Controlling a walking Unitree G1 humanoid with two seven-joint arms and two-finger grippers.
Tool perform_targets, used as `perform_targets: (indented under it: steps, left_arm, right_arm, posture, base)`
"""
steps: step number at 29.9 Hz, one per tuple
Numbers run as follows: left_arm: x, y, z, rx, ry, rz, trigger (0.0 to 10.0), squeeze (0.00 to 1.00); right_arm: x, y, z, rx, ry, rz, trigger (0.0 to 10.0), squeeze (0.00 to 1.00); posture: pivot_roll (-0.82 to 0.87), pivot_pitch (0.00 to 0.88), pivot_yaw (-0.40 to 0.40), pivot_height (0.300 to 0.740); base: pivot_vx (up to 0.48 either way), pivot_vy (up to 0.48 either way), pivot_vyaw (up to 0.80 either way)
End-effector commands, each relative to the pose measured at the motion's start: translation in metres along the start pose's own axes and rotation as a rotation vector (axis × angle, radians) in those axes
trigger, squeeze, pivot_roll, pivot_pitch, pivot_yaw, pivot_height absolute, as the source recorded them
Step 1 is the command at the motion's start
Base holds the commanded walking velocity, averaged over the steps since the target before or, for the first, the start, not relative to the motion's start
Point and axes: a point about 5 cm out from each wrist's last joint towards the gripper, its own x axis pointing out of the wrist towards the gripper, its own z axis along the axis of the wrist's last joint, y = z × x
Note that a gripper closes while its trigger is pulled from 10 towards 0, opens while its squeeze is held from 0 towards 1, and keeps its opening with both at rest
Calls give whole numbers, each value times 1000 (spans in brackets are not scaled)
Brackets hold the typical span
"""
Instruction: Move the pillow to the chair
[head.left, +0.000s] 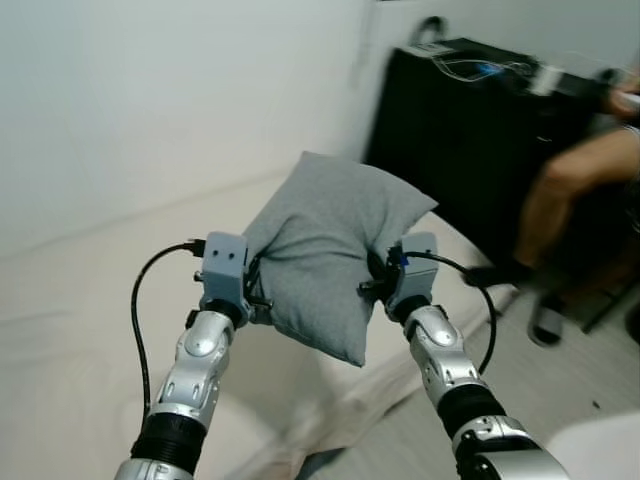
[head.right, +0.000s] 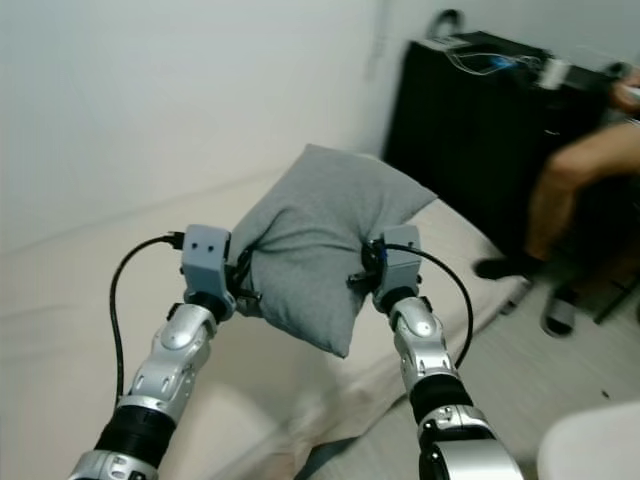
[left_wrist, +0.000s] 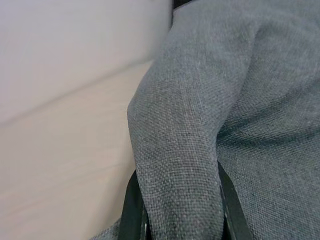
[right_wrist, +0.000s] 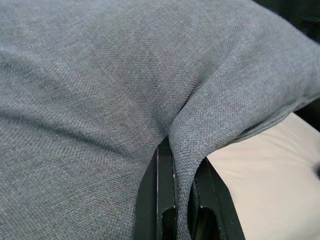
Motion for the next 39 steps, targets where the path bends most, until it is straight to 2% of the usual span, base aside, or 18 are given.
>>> perform_targets:
  steps: [1,7,11,15,18,20,24,26,30,33,34,36,39]
  left_arm:
    - [1,10,7,9,-28,57,10000,0]
    - [0,12,2,-11,-6,74,10000,0]
    - [-2,11,-12,-78,92,79,10000,0]
    - [-1,10,-14,-73,120,85,10000,0]
    - [1,9,-7,-38,51,96,10000,0]
    - [2,10,-4,-65,9,122,10000,0]
    - [2,9,-1,-81,-21,112,10000,0]
    - [2,9,1,-61,-48,124,10000,0]
    - [2,8,0,-73,-53,140,10000,0]
    - [2,6,-1,-50,-46,133,10000,0]
    - [2,3,-5,-9,21,105,10000,0]
    - [1,-6,-9,22,71,14,10000,0]
    - [1,-8,-9,19,73,-5,10000,0]
  right_arm:
    - [-1,-6,0,-33,13,-18,10000,0]
    - [-1,-6,-3,-38,35,-21,10000,0]
    - [-2,-13,-5,-4,50,-55,10000,0]
    - [-3,-14,-6,-1,52,-58,10000,0]
    - [-2,-12,-5,-2,46,-45,10000,0]
    - [-2,-10,-6,3,51,-42,10000,0]
    - [-2,-9,-8,20,64,-46,10000,0]
    - [-2,-9,-9,23,68,-46,10000,0]
    - [-2,-9,-9,23,72,-44,10000,0]
    - [-2,-9,-9,23,75,-44,10000,0]
    - [-2,-10,-9,24,78,-44,10000,0]
    - [-2,-11,-9,22,80,-46,10000,0]
    - [-2,-11,-9,21,81,-47,10000,0]
  posture:
    - [-5,0,-60,740]
    - [-7,0,-66,740]
    - [-8,0,-73,740]
    - [-6,0,-75,740]
    - [-6,0,-72,740]
    - [-3,0,-70,740]
    - [-3,0,-72,740]
    - [-2,0,-73,740]
    - [-2,0,-73,740]
    - [-2,0,-73,740]
    - [0,0,-74,740]
    - [8,0,-77,740]
    - [8,0,-73,740]
  base:
    - [0,0,-800]
    - [0,0,-800]
    - [0,0,-800]
    - [0,0,-800]
    - [0,0,-800]
    - [0,0,-800]
    - [0,0,-800]
    - [0,0,-800]
    - [0,0,-800]
    - [0,0,-800]
    - [0,0,-800]
    - [0,0,-800]
    - [0,0,-800]
